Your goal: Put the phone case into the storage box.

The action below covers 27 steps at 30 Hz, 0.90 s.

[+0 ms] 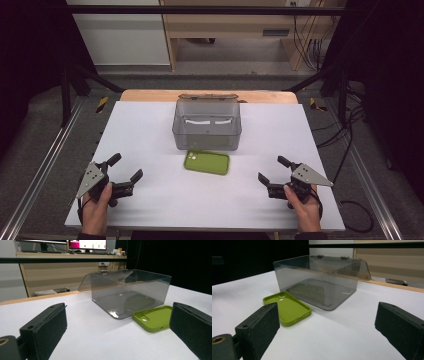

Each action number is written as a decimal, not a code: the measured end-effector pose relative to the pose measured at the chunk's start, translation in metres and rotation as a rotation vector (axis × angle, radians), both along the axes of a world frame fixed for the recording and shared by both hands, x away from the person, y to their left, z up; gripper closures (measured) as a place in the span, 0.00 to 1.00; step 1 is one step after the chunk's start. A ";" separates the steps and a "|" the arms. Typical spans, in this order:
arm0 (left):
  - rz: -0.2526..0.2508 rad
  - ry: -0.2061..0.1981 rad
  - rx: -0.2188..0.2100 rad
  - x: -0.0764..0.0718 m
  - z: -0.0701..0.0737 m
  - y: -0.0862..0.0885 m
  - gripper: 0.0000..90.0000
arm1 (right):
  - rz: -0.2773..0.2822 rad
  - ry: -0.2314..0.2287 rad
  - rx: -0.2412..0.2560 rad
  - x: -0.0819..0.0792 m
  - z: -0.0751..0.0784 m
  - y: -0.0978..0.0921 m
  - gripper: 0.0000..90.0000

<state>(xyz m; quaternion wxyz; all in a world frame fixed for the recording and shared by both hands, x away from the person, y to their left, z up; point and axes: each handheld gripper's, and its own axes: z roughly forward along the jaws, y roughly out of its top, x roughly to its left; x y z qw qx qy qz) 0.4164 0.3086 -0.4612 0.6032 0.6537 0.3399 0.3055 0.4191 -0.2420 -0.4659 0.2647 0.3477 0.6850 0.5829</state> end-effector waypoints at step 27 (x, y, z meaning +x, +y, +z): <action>0.062 0.023 -0.025 -0.002 -0.001 0.016 0.01 | 0.081 0.043 -0.029 0.013 0.023 0.067 0.07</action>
